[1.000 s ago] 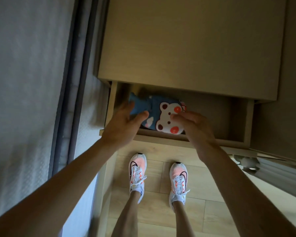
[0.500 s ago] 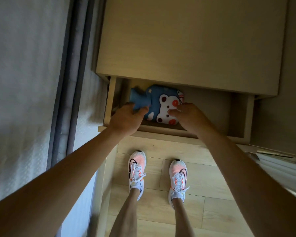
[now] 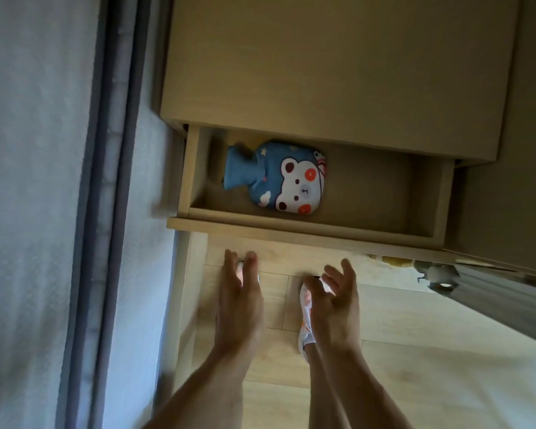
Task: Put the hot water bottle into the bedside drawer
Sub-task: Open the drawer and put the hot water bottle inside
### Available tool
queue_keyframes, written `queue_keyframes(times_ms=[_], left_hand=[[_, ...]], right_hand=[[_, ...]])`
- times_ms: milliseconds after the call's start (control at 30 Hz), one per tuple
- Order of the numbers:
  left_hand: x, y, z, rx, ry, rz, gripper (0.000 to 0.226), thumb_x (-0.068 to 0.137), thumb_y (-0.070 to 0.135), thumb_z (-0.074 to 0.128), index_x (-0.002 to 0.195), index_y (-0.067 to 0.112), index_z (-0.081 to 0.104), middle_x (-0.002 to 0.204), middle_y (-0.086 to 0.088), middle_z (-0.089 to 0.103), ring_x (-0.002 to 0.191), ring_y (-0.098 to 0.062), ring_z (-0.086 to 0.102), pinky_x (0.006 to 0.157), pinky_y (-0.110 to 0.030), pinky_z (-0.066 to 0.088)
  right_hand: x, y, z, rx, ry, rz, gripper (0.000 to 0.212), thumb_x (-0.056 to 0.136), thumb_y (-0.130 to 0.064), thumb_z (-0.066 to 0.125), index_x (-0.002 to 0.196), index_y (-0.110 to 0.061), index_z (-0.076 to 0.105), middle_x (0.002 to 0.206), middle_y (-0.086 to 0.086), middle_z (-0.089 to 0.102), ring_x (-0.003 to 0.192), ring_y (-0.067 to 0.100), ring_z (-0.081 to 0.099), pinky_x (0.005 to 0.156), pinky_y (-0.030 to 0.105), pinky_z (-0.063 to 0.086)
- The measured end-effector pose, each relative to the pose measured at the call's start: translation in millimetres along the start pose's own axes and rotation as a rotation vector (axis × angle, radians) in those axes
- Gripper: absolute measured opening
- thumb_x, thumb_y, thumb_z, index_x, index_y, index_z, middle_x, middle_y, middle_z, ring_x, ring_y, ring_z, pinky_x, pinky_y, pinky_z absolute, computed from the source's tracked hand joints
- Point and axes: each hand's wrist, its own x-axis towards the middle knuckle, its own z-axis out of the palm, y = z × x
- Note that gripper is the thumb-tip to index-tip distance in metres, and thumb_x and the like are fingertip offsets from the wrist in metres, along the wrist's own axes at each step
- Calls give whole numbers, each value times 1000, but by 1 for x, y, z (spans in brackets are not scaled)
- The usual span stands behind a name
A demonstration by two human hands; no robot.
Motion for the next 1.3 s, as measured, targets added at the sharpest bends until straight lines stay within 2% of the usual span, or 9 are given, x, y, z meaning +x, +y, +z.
queue_keyframes(times_ms=[200,333,500,633,733,767,833,900,1300], left_hand=[[20,16,11,-168,-75,-31,73,90,73,20,153,38,30,164,8,30,148,-24,34,120,-52,28],[33,26,9,-188,-85,51,89,81,82,12,155,35,27,164,9,29,151,-15,25,122,-41,14],[51,40,8,-205,-128,194,105,66,89,12,157,36,17,166,10,24,152,-13,22,125,-44,12],[66,54,10,-212,-153,271,108,65,89,13,157,33,16,167,9,21,153,-12,19,126,-47,13],[77,65,11,-208,-170,333,105,68,86,13,158,31,14,167,9,19,153,-10,17,126,-46,13],[81,69,11,-208,-171,356,104,70,85,13,158,30,13,167,10,18,153,-9,16,126,-45,13],[87,76,12,-205,-179,389,102,71,84,13,158,30,12,167,10,17,153,-7,15,126,-44,13],[93,82,13,-200,-194,403,102,72,83,12,158,29,9,167,9,16,153,-8,14,126,-45,14],[106,99,22,-233,-232,399,88,82,75,11,158,30,5,168,10,12,154,-8,11,126,-47,13]], right_hand=[[23,-14,-5,133,-146,20,81,89,-27,68,155,-23,21,162,0,29,146,19,33,106,38,36],[38,-25,-12,131,-193,-7,85,88,-33,68,157,-22,20,163,1,26,147,17,31,112,40,33],[63,-46,-18,120,-237,-28,89,82,-40,70,156,-26,21,162,-2,30,146,16,32,115,42,30],[84,-61,-18,110,-247,-37,63,71,-45,70,118,-21,37,125,-3,57,125,16,45,116,49,32],[98,-71,-17,148,-254,-75,59,74,-40,71,117,-26,34,94,-18,43,109,13,39,112,38,33],[101,-75,-16,169,-256,-82,63,76,-38,72,127,-27,37,102,-18,45,114,12,40,107,32,31],[107,-84,-14,188,-257,-81,89,82,-38,71,155,-27,22,145,-7,45,139,10,35,103,29,26],[111,-89,-11,186,-265,-91,97,84,-41,69,159,-30,9,162,1,29,147,11,27,104,30,25],[125,-104,-5,241,-219,-105,111,68,-50,68,158,-32,6,164,-5,24,146,6,26,98,27,24]])
